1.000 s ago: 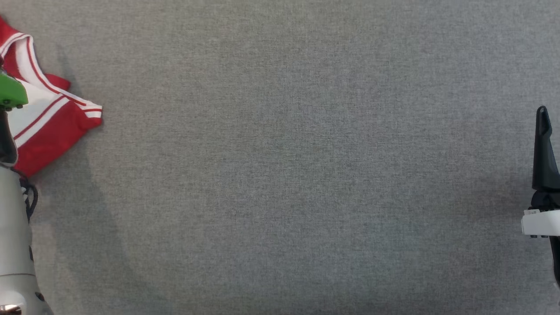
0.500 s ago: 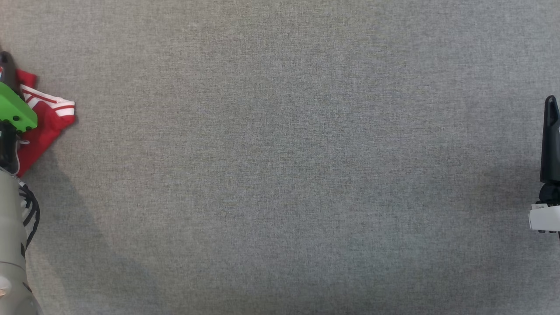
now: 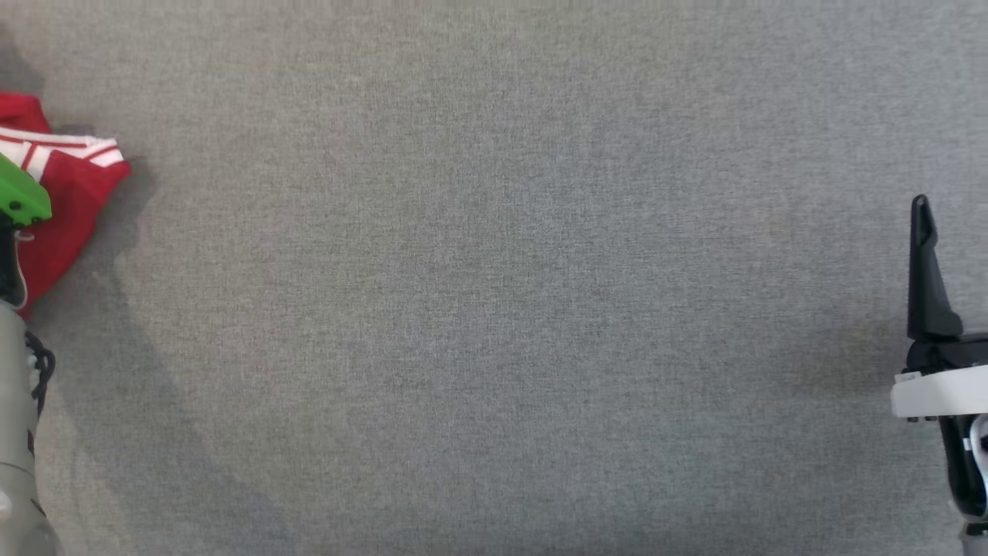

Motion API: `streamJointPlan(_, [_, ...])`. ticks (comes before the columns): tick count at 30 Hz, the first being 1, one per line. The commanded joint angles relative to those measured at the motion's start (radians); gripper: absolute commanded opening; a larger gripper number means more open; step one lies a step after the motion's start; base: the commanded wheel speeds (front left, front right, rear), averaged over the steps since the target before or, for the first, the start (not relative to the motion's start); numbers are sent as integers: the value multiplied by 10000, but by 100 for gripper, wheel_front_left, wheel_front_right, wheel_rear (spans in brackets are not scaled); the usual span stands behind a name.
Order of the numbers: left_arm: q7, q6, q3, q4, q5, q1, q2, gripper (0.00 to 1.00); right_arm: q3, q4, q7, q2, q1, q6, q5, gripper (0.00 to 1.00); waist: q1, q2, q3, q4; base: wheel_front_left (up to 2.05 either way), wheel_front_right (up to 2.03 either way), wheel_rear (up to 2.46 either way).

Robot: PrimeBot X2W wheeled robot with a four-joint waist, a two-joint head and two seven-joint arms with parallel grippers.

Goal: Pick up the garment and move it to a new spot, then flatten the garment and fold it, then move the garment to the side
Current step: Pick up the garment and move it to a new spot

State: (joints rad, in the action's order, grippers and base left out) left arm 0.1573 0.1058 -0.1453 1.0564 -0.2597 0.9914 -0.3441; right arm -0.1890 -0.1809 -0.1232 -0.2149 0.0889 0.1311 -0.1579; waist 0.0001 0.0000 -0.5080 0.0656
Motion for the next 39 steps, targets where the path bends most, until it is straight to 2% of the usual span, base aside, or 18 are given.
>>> streamJointPlan(1, [154,66,131,-172,94,237,-128,0,68,201,-151,82,113,-6,-76,100,-1,0,538,-215,0,0,0])
streamJointPlan(8, [516,151,722,-1403,437,625,-245,0,292,1259,-675,517,65,-6,-157,100,-1,0,1398,-776,0,0,0])
streamJointPlan(15, [-51,182,1472,-3366,685,884,-100,0,325,2167,-1126,939,30,-6,-304,100,-1,0,2003,-1629,0,0,0])
streamJointPlan(21, [-896,233,2272,-5226,674,955,327,0,432,2734,-1349,1240,104,-6,-428,100,-1,0,2174,-2403,0,0,0])
streamJointPlan(28, [-1541,250,3554,-6599,550,1094,1139,0,681,3168,-1415,1493,269,-6,-541,100,-1,0,2292,-3267,0,0,0])
streamJointPlan(34, [-1738,257,4730,-7007,225,678,1798,0,822,3178,-1424,1579,350,-6,-596,100,-1,0,2401,-3872,0,0,0])
streamJointPlan(39, [-1608,255,5262,-6736,-97,-73,2113,0,842,3117,-1426,1619,235,-4,-620,100,-1,0,2448,-4138,0,0,0])
